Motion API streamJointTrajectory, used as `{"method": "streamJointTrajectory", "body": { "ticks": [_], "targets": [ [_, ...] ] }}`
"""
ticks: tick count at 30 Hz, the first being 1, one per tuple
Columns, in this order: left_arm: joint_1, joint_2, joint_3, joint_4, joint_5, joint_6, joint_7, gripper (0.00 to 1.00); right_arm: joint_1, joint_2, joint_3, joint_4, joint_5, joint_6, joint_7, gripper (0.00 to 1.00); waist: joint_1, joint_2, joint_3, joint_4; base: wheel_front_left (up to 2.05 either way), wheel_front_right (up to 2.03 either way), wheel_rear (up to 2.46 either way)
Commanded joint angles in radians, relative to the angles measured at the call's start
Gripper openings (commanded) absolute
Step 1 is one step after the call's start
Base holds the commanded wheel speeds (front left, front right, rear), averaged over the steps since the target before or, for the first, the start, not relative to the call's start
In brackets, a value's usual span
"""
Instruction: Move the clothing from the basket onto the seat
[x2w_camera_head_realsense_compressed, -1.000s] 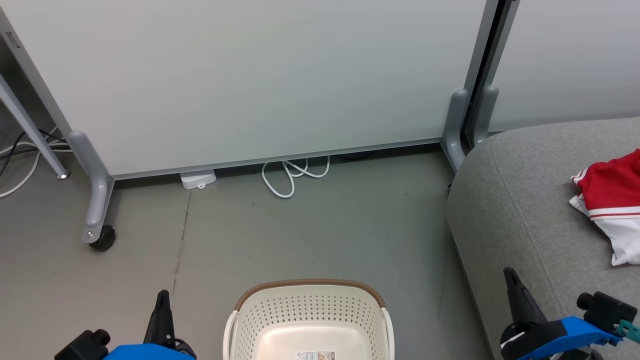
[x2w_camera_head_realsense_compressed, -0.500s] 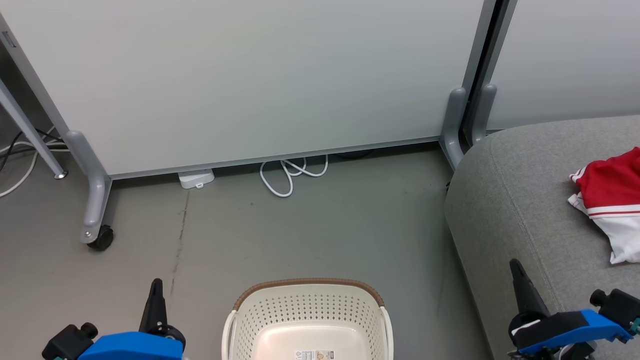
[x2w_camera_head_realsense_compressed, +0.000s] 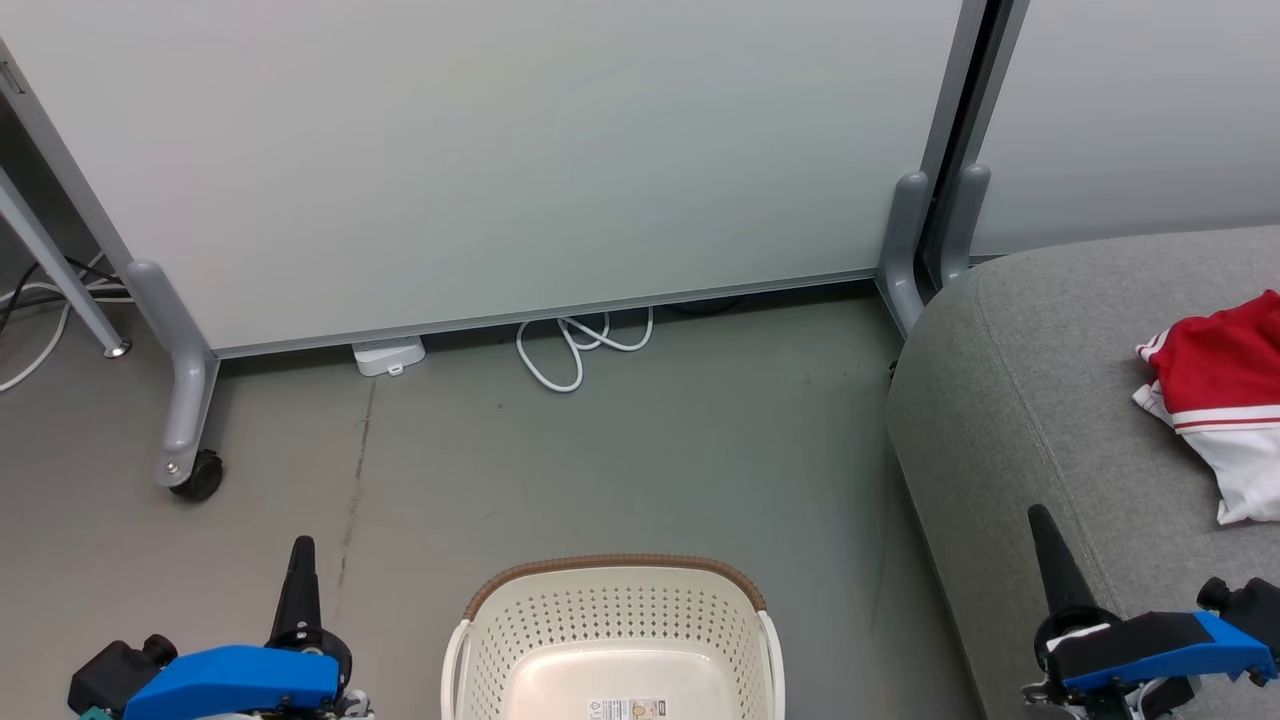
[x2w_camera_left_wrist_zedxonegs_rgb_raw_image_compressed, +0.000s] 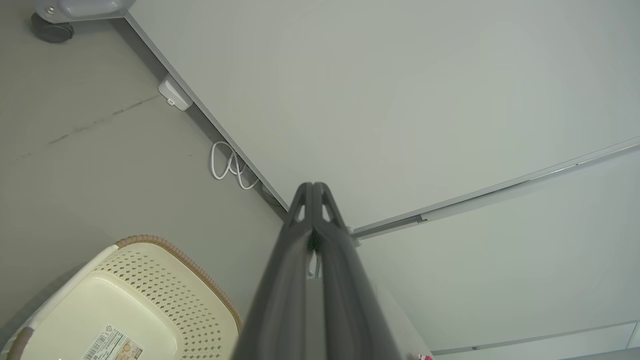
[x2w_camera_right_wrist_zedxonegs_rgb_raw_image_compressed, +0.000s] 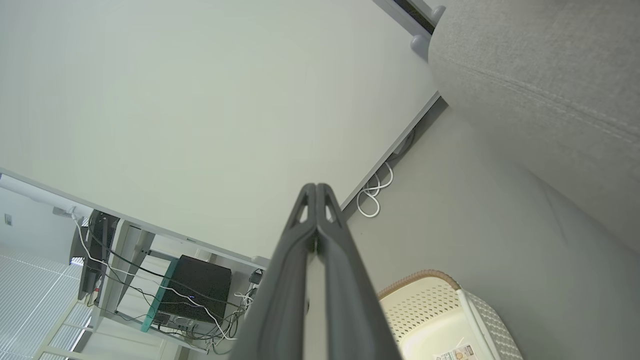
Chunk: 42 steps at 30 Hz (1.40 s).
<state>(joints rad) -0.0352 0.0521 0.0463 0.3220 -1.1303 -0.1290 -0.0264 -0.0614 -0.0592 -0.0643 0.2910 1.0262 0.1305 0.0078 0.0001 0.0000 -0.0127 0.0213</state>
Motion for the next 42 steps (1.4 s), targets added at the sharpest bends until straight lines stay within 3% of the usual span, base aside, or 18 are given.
{"method": "streamJointTrajectory", "body": {
  "ticks": [1, 42],
  "targets": [
    [-0.026, 0.001, 0.005, -0.016, -0.022, -0.002, 0.007, 0.0, -0.027, 0.001, -0.004, -0.015, 0.028, 0.0, 0.005, 0.0, -0.0001, 0.0, 0.0, 0.0, 0.0, 0.0, 0.0],
    [-0.065, -0.001, 0.053, -0.062, -0.347, -0.003, 0.104, 0.0, -0.046, 0.007, -0.037, -0.04, 0.423, 0.0, 0.079, 0.0, -0.0001, 0.0, 0.01, -0.014, 0.0, 0.0, 0.0]
  ]
}}
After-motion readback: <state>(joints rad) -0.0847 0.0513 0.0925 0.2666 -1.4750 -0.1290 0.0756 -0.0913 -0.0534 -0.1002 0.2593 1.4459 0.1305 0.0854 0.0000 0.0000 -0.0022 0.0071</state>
